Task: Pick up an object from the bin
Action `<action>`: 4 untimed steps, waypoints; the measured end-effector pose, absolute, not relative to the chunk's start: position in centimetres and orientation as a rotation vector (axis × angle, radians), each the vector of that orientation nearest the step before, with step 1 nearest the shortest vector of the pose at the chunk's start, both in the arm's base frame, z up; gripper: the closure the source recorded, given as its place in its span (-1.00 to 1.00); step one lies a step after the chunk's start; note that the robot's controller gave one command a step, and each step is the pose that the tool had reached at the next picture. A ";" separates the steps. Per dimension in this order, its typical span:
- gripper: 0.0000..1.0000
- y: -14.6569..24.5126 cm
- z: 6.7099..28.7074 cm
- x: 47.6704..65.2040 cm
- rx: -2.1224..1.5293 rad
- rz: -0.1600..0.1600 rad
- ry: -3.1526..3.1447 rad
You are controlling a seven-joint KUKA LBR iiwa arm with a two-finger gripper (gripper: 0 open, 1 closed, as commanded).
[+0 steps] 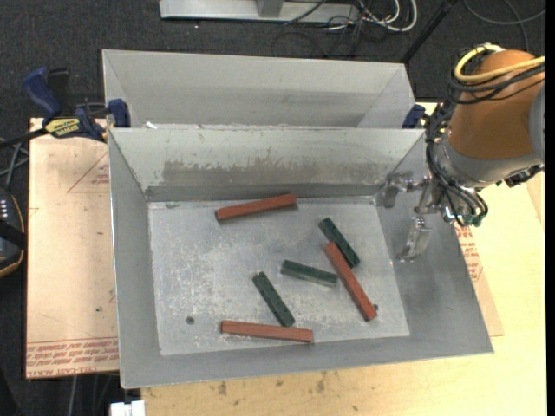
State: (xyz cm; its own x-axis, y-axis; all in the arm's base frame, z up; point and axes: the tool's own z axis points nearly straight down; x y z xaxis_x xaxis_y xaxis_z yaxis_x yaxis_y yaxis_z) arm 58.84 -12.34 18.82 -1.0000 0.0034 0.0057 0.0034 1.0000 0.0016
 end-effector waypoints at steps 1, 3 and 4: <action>-1.00 -12.3 19.3 59.0 -0.001 -0.001 -3.143; -1.00 -7.1 13.1 54.8 0.109 -0.004 -3.139; -1.00 -4.0 10.4 55.1 -0.074 -0.002 -3.142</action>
Offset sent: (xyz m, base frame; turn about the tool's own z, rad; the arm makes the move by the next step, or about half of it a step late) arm -0.0461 0.0566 -0.0616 -0.1656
